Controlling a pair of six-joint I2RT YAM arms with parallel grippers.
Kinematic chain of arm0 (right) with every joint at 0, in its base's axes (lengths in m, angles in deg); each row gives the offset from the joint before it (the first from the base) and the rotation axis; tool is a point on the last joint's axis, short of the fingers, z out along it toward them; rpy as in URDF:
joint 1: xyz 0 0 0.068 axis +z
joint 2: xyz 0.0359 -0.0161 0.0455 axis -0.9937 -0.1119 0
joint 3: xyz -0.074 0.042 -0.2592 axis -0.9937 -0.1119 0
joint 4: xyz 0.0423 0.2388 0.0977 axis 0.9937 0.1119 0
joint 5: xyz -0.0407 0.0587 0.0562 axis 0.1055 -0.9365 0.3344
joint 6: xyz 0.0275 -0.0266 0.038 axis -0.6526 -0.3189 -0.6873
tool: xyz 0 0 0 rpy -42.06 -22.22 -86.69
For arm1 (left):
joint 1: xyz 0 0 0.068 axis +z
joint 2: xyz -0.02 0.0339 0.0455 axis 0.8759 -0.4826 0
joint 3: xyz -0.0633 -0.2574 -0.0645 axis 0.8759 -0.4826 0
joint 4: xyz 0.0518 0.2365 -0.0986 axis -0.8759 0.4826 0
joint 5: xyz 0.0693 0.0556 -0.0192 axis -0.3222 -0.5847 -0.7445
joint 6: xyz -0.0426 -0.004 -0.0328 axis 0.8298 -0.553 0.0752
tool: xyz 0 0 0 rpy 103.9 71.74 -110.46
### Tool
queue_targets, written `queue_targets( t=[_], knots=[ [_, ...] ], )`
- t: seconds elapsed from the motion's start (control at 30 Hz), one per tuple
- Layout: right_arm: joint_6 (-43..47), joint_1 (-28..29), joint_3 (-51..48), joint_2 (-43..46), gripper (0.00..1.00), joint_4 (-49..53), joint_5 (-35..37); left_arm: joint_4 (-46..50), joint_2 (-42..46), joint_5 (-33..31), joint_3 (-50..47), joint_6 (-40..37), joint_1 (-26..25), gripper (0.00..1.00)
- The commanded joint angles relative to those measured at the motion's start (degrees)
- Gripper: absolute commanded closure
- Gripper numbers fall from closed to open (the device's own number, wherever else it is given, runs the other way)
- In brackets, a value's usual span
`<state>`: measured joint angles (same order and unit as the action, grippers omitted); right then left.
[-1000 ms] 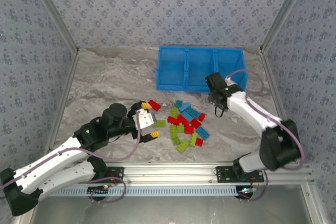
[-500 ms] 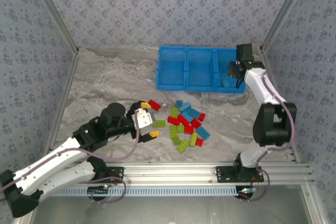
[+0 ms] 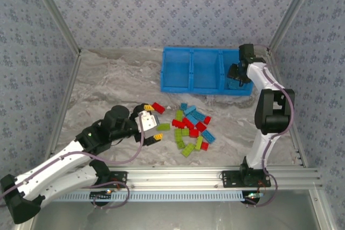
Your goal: Sort the legos into containers by color
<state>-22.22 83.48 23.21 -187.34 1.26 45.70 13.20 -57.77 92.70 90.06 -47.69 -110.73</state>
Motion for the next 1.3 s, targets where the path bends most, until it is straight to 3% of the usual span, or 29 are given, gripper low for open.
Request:
queue_targets(
  t=[0.0,0.07,0.17,0.23,0.33,0.53,0.6,0.77,0.9,1.03,1.27],
  knots=[
    [-2.13,-0.71,1.37,5.76,0.45,3.13,-1.38,-2.67,-0.86,-1.12,0.41,4.25,1.19,0.01],
    [-2.64,-0.54,0.82,9.53,0.44,4.29,-3.03,-4.32,-1.98,-2.83,1.46,9.72,2.49,0.01],
    [-3.38,1.14,-2.64,18.27,0.44,4.82,-6.30,-3.00,-5.40,-11.56,6.46,22.34,3.76,0.01],
    [-3.04,4.04,-6.24,25.51,0.41,4.92,-7.86,0.71,-8.75,-18.54,10.59,31.83,4.58,0.01],
    [-2.11,11.09,-10.49,34.97,0.34,7.74,-6.34,6.34,-13.51,-22.79,14.47,45.63,6.82,0.01],
    [-2.04,28.35,-14.54,45.15,0.22,16.94,-1.54,11.27,-23.63,-16.83,15.32,77.87,14.34,0.03],
    [-4.15,32.82,-15.40,45.95,0.18,19.03,-1.56,13.07,-28.58,-15.19,16.16,85.30,15.29,0.03],
    [-7.54,45.14,-14.61,43.61,0.03,22.19,0.36,15.21,-42.07,-11.68,22.13,88.91,15.27,0.03],
    [-8.53,51.35,-13.56,40.59,0.00,22.78,5.24,15.15,-50.22,-11.91,27.27,88.51,14.54,0.03],
    [-9.01,53.26,-14.20,38.94,0.00,22.00,6.78,15.68,-57.46,-12.09,31.97,88.75,14.57,0.03],
    [-10.56,53.42,-16.48,40.01,0.00,21.60,8.43,19.93,-66.00,-12.66,37.35,89.75,14.89,0.16]
  ],
)
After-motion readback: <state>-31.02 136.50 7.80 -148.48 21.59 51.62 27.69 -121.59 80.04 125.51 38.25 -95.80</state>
